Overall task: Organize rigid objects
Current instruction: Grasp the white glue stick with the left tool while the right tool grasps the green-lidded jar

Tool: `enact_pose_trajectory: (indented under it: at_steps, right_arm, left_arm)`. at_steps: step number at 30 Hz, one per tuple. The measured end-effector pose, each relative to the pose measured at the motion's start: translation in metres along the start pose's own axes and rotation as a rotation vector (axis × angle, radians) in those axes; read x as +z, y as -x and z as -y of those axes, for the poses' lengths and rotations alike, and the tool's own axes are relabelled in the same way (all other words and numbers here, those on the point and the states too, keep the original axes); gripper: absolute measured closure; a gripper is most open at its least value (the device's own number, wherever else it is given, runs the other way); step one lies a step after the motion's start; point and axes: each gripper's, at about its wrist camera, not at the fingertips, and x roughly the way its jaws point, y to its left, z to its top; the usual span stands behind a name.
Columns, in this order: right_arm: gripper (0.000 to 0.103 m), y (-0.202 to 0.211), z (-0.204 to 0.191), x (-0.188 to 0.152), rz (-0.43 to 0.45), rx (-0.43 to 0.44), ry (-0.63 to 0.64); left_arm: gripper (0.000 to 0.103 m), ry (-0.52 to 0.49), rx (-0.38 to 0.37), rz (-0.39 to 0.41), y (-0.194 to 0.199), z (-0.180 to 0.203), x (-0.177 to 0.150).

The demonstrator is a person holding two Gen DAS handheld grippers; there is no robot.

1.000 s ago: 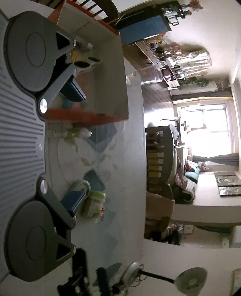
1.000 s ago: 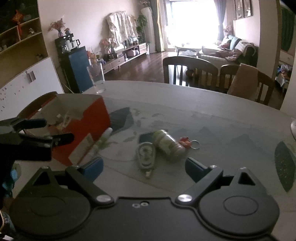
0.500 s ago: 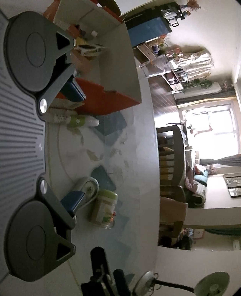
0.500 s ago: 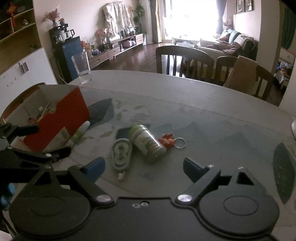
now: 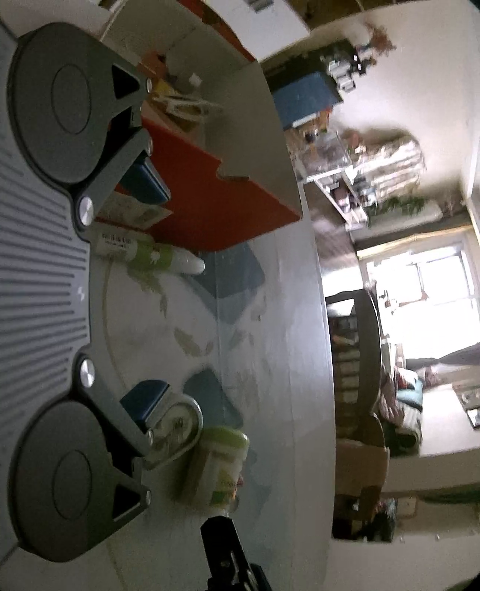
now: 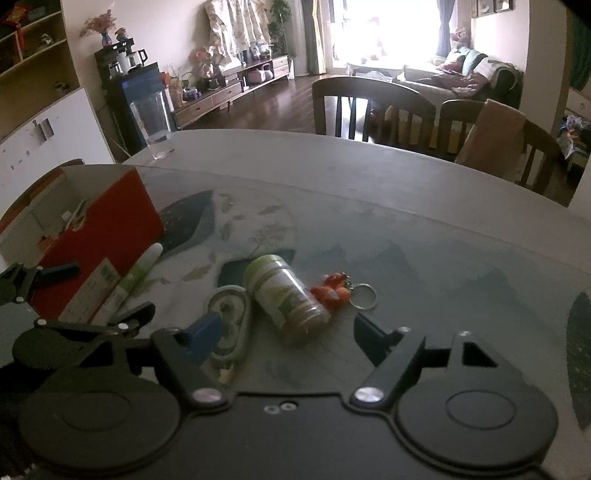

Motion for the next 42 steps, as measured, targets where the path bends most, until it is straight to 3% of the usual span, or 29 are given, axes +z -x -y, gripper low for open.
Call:
enact_pose_trajectory:
  at_steps: [4,7,14,24,30,37,42]
  right_arm:
    - [0.026,-0.004,0.001,0.0,-0.005,0.008,-0.007]
    - [0.026,-0.008,0.001,0.001,-0.013,0.01,-0.004]
    - [0.027,-0.016,0.003,0.002,-0.012,0.012,-0.003]
    - [0.037,-0.033,0.006,0.014,-0.014,0.031,0.07]
    - [0.038,-0.041,0.002,0.019,-0.013,0.05,0.085]
    - [0.047,-0.053,-0.002,0.021,-0.027,0.08,0.11]
    - [0.052,-0.066,-0.002,0.022,-0.044,0.069,0.118]
  left_arm:
    - [0.002,0.027,0.068,-0.004,0.004,0.007,-0.005]
    - [0.002,0.107,0.055,-0.068,0.004,0.005,-0.01]
    - [0.003,0.158,0.087,-0.126,-0.017,-0.001,-0.022]
    - [0.003,0.15,0.1,-0.13,-0.033,0.006,-0.024]
    - [0.003,0.192,0.078,-0.152,-0.041,0.003,-0.02]
    - [0.003,0.261,-0.023,-0.202,-0.052,-0.014,-0.018]
    - [0.003,0.26,-0.055,-0.204,-0.056,-0.017,-0.017]
